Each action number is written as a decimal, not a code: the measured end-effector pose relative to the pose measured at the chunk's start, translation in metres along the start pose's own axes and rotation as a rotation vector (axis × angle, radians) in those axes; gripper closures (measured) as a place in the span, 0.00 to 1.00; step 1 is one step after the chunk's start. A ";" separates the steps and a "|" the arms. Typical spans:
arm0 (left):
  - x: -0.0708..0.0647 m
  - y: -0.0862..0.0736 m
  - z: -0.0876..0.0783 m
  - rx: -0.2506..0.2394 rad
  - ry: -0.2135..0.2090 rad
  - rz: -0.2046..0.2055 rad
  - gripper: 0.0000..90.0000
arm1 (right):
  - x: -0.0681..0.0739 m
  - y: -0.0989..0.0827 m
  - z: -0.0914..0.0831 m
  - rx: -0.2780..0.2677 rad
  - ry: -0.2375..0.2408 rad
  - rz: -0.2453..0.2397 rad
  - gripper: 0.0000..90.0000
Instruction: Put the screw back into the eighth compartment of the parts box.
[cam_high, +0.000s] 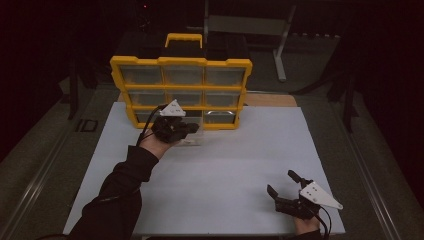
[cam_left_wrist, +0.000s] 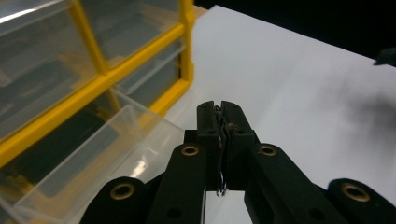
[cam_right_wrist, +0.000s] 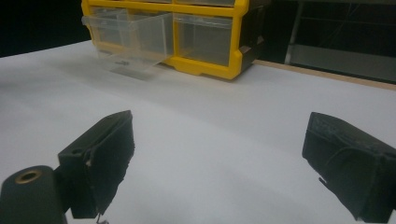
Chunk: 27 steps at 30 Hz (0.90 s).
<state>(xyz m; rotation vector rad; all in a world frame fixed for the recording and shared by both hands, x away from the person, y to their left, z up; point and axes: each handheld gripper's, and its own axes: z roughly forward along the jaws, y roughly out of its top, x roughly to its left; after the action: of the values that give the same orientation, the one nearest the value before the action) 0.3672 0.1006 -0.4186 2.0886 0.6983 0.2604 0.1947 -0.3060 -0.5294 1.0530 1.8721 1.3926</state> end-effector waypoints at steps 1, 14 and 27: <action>0.002 0.000 -0.001 -0.004 0.005 -0.007 0.96 | 0.000 0.000 0.000 0.000 0.000 0.000 0.10; 0.020 -0.008 -0.004 -0.051 0.149 -0.108 0.96 | 0.000 0.000 0.001 0.002 0.003 0.001 0.10; 0.032 -0.017 0.008 -0.034 0.208 -0.183 0.96 | 0.000 -0.001 0.001 0.003 0.003 0.003 0.10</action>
<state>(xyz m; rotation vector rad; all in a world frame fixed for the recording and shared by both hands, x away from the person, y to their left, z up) 0.3906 0.1204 -0.4393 1.9675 0.9969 0.3874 0.1951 -0.3058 -0.5302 1.0562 1.8760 1.3936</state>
